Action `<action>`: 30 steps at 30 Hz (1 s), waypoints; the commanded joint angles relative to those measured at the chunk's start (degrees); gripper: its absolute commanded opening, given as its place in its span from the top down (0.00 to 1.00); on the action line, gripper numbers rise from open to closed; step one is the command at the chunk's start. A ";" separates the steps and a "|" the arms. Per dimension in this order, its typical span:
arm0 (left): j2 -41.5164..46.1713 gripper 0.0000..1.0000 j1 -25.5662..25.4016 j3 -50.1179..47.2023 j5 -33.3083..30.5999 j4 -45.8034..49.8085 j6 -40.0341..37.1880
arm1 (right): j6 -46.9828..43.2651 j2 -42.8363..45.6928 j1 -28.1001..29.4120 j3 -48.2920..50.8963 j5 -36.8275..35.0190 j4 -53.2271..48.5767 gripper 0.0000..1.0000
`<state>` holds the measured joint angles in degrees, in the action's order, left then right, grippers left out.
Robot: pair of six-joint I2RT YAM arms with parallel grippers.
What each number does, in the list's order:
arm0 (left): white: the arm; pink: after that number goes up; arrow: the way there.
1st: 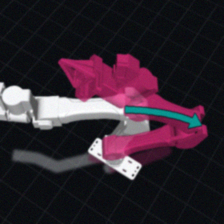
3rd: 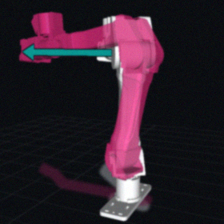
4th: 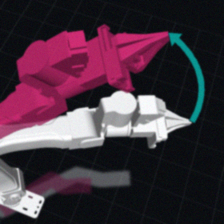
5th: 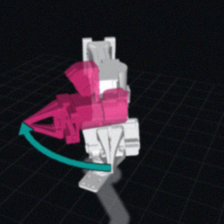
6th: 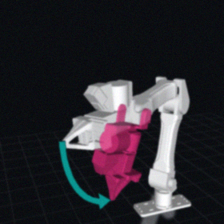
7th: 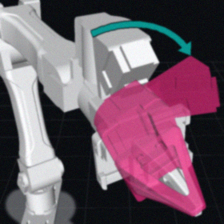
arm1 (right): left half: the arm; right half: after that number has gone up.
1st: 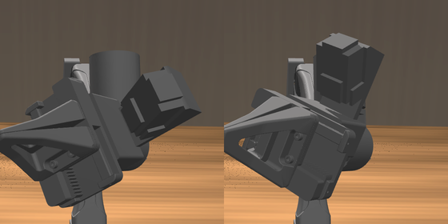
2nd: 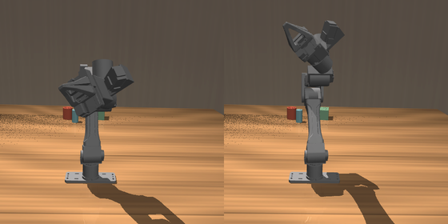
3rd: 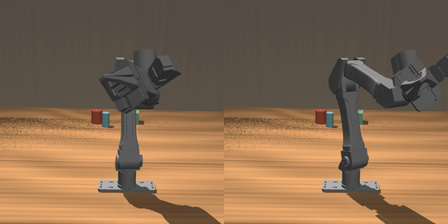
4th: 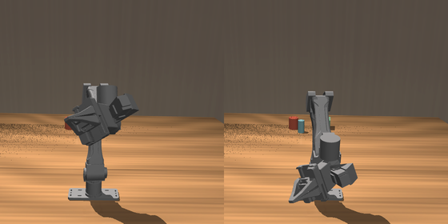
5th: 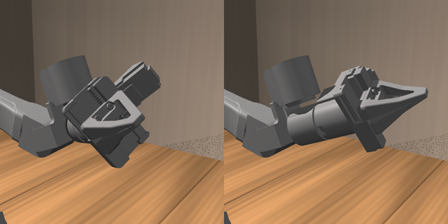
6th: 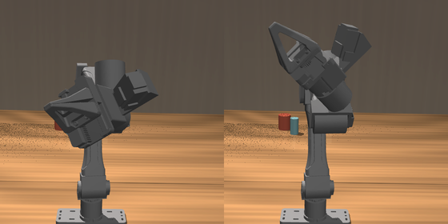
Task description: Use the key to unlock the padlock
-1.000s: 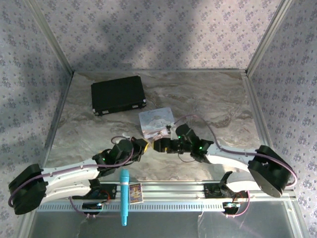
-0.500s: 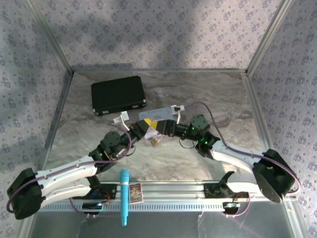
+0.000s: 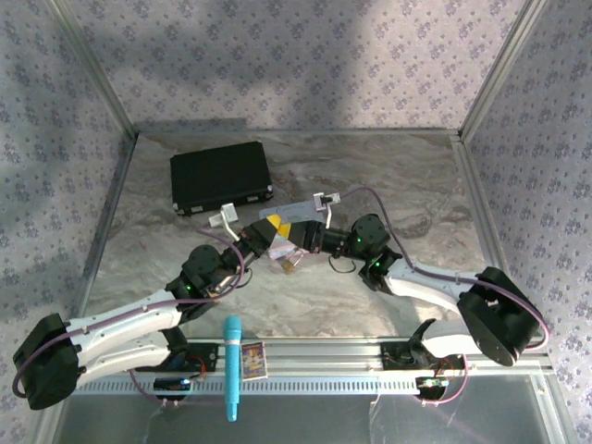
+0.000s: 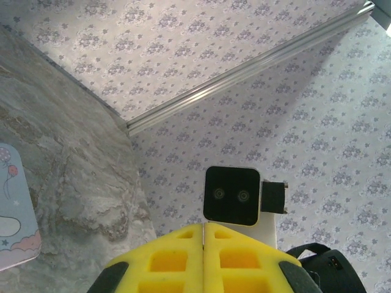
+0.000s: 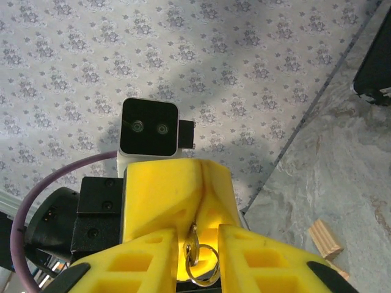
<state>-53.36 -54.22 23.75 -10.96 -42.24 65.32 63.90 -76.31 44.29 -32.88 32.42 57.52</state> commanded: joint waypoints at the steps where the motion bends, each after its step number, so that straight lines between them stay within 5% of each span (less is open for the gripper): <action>1: -0.19 1.00 -0.19 1.68 1.49 -3.17 -0.60 | 1.23 -1.19 0.19 -1.56 0.19 3.70 0.83; 4: -0.45 1.00 -0.17 1.13 0.96 -3.70 0.31 | 1.57 -1.38 -0.20 -1.10 0.27 4.19 1.00; 7: 0.27 1.00 0.07 1.25 0.68 -1.40 0.08 | 1.45 -0.81 -1.11 -0.72 1.18 2.66 1.00; 11: 3.91 0.54 1.25 3.34 0.13 10.61 -1.39 | -1.63 0.37 -3.12 -1.99 5.78 -6.79 1.00; 13: 5.36 0.49 2.37 3.62 0.87 13.71 -1.80 | -2.89 0.42 -3.17 -2.87 8.07 -9.37 1.00; 16: 4.91 0.49 5.60 6.25 5.39 21.62 -1.46 | -3.67 0.38 -2.95 -3.53 9.66 -10.89 1.00; 24: 3.64 0.54 7.73 6.60 10.00 23.86 -2.53 | -3.54 -1.40 -2.43 -4.76 11.68 -11.69 1.00; 30: 2.04 0.72 7.76 6.26 14.36 21.01 -2.86 | -2.20 -3.51 -2.32 -5.87 12.83 -10.20 1.00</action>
<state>-50.76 -46.65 28.14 -0.10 -19.57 63.35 61.25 -78.98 41.67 -36.77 43.40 45.98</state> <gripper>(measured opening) 0.295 0.051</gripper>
